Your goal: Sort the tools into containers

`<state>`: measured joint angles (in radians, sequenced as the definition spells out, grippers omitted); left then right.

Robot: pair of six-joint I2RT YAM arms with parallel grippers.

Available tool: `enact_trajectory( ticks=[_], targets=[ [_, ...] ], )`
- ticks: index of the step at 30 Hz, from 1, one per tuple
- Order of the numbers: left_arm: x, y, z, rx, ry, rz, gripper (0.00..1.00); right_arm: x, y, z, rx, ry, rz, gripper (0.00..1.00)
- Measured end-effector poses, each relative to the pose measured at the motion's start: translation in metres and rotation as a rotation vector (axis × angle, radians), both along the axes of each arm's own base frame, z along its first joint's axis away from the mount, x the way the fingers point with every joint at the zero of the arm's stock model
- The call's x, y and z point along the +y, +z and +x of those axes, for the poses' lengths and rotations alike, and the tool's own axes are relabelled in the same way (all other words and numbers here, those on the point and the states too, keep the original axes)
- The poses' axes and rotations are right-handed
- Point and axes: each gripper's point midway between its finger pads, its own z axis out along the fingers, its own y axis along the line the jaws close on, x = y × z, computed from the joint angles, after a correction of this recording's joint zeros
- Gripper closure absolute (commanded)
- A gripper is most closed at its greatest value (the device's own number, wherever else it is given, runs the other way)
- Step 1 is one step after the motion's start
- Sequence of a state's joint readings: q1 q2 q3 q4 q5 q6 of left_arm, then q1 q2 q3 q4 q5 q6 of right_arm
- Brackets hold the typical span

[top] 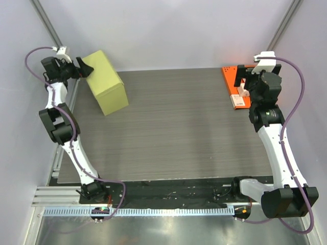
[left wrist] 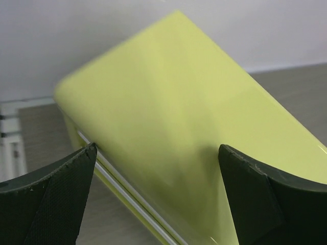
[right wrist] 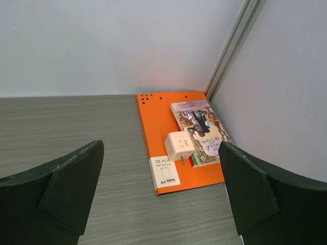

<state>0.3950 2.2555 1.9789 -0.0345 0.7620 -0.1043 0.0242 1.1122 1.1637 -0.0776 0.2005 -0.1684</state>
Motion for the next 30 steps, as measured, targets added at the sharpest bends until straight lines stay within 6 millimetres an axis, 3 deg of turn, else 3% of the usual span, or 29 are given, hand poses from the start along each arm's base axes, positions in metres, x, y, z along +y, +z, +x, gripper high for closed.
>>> enact_trajectory(
  ticks=[6,9,20,26,30],
  targets=[
    [-0.053,-0.007,-0.035,0.065,-0.174,-0.077,0.00,0.001,0.002,-0.001,-0.007,0.006,0.007,0.01],
    [-0.067,-0.009,-0.047,0.082,-0.221,-0.101,0.00,0.002,0.004,-0.003,-0.013,0.009,0.010,0.00],
    [-0.084,-0.013,-0.081,0.121,-0.278,-0.121,0.00,0.003,0.010,-0.007,-0.028,0.015,0.015,0.00],
    [-0.096,-0.012,-0.118,0.153,-0.321,-0.076,0.00,0.004,0.009,-0.007,-0.025,0.020,0.016,0.00],
    [-0.116,-0.038,-0.149,0.231,-0.387,-0.038,0.00,0.005,0.011,-0.007,-0.028,0.024,0.016,0.00]
  ],
)
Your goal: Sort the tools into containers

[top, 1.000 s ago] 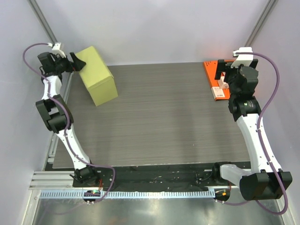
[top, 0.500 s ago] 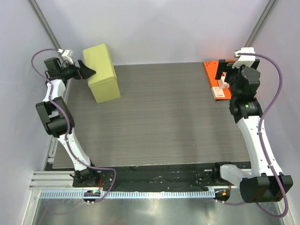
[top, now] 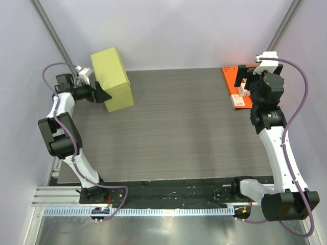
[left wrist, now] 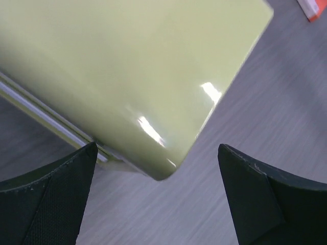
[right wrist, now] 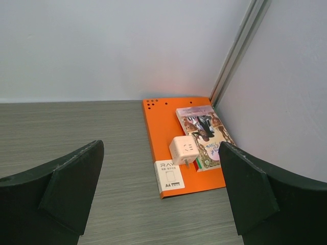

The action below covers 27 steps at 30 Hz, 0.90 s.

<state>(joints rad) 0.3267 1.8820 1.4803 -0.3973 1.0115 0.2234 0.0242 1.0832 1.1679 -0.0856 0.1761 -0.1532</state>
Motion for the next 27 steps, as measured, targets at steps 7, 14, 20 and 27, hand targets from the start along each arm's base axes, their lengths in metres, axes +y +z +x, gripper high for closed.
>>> enact_trajectory(
  ticks=[7,14,20,27],
  targets=[
    [-0.055,-0.044,-0.027,0.111,-0.160,0.015,0.00,0.001,0.005,-0.003,-0.014,0.007,0.004,0.00],
    [-0.067,-0.045,-0.022,0.108,-0.179,-0.004,0.00,0.002,0.007,-0.005,-0.020,0.010,0.007,0.00],
    [-0.091,-0.046,-0.013,0.088,-0.216,0.011,0.00,0.003,0.007,-0.005,-0.020,0.016,0.007,0.00],
    [-0.180,-0.066,-0.032,0.132,-0.386,0.031,0.00,0.003,0.007,-0.005,-0.020,0.019,0.007,0.00]
  ],
)
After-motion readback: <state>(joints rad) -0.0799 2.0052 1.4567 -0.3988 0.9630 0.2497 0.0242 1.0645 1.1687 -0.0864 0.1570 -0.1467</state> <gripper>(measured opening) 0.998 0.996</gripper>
